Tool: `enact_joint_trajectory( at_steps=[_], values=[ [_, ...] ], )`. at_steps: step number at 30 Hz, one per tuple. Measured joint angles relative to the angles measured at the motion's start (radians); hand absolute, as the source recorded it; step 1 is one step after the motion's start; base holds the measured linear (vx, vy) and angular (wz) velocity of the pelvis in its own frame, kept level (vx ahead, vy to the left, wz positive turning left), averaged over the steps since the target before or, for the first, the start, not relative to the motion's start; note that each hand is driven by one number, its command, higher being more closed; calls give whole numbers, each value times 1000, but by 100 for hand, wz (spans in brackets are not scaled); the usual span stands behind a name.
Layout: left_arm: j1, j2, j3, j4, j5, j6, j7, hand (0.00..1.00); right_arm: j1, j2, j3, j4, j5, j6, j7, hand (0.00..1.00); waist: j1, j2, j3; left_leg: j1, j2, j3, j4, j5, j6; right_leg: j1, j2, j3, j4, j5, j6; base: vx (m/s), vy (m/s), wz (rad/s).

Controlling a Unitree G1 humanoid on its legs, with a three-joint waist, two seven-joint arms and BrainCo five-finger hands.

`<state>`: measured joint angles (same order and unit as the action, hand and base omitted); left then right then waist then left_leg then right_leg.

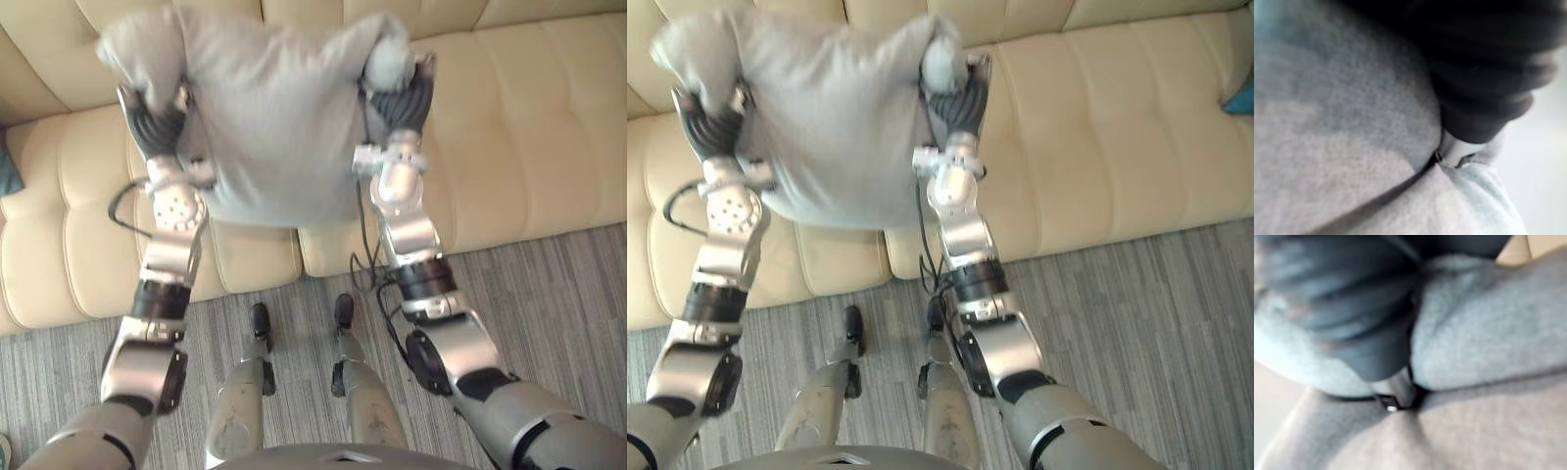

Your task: Pick up cushions and gather them together orderly.

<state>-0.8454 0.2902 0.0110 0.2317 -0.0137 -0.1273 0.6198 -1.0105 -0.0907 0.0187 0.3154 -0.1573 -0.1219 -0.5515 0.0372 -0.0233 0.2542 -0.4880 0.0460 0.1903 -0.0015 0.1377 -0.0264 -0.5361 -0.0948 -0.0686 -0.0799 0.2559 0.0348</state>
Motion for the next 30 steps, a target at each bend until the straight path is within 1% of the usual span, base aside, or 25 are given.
enact_joint_trajectory(
  at_steps=[1, 2, 4, 6, 9, 11, 14, 15, 16, 19, 21, 24, 27, 30],
  values=[
    [-69, 10, 10, 7, 7, 0, 12, 100, -66, -9, -10, 9, -8, 0, -19, 100, 0, 0, 15, -20, 1, -1, -12, 13, 0, -25, 2, -1, 0, 6, -2, -77, -29, 5],
    [-131, 14, 19, 17, 20, 0, 23, 100, -119, -29, -15, 9, -10, 0, -35, 100, 0, 0, 17, -51, 2, -3, -22, 25, -2, -60, 4, -2, 0, 12, -3, -103, -31, 9],
    [-238, 19, 37, 39, 21, 0, 30, 100, -210, -66, -24, 15, -39, 1, -50, 100, 0, 2, 31, -107, 7, -14, -28, 45, -5, -110, 7, -19, 0, 24, -5, -77, -7, 14],
    [-293, 18, 39, 82, 20, 0, 27, 100, -246, -84, -30, 20, -39, 22, -50, 100, 0, 2, 48, -116, 15, -23, -36, 51, -10, -117, 13, -29, 0, 24, -5, -22, 19, 14],
    [-325, 8, 64, 98, 17, 0, 26, 100, -299, -99, -31, 19, -37, 25, -51, 100, 3, 3, 48, -161, 21, -28, -35, 52, -12, -156, 16, -39, 0, 24, -5, 1, 34, 12],
    [-339, -9, 86, 98, 16, 0, 27, 100, -329, -118, -23, 18, -37, 44, -52, 100, 12, 3, 48, -206, 23, -30, -35, 55, -15, -195, 16, -50, 0, 25, -6, 27, 72, 11],
    [-347, -38, 120, 98, 16, 0, 30, 100, -353, -119, -22, 17, -36, 64, -65, 100, 23, 2, 48, -253, 27, -40, -33, 57, -17, -234, 17, -56, 0, 26, -6, 46, 70, 11],
    [-346, -48, 134, 98, 16, 0, 30, 100, -359, -120, -21, 17, -36, 67, -65, 0, 26, 2, 48, -273, 29, -48, -30, 58, -17, -250, 19, -58, 0, 26, -6, 73, 77, 13],
    [-346, -55, 144, 98, 15, 0, 30, 0, -364, -120, -21, 17, -36, 68, -69, 0, 27, 2, 48, -286, 32, -53, -27, 58, -17, -257, 21, -59, 0, 26, -6, 75, 76, 14],
    [-344, -92, 179, 98, -1, -2, 32, 0, -376, -158, -23, 15, -33, 75, -86, 0, 45, 2, 48, -317, 42, -59, -20, 57, -18, -275, 28, -60, 0, 26, -6, 72, 73, 11],
    [-334, -96, 189, 89, -21, -18, 33, 0, -384, -179, -33, 3, -24, 76, -105, 0, 50, 2, 48, -331, 47, -61, -17, 58, -18, -283, 33, -60, 0, 26, -6, 67, 72, 6],
    [-307, -103, 194, 47, -25, -38, 33, 0, -380, -198, -47, -29, 5, 75, -113, 0, 49, 2, 49, -355, 49, -64, -18, 59, -20, -305, 34, -62, 0, 25, -6, 48, 72, 2],
    [-293, -109, 195, 45, -28, -39, 31, 0, -364, -197, -66, -29, 17, 75, -112, 0, 47, 1, 50, -360, 52, -68, -18, 61, -23, -309, 37, -67, 0, 25, -6, 12, 45, 2],
    [-289, -102, 196, 46, -43, -39, 28, 0, -346, -206, -76, -25, 63, 72, -107, 0, 46, 1, 50, -361, 60, -75, -19, 65, -30, -308, 45, -74, 0, 25, -6, -2, 23, 2]
  ],
)
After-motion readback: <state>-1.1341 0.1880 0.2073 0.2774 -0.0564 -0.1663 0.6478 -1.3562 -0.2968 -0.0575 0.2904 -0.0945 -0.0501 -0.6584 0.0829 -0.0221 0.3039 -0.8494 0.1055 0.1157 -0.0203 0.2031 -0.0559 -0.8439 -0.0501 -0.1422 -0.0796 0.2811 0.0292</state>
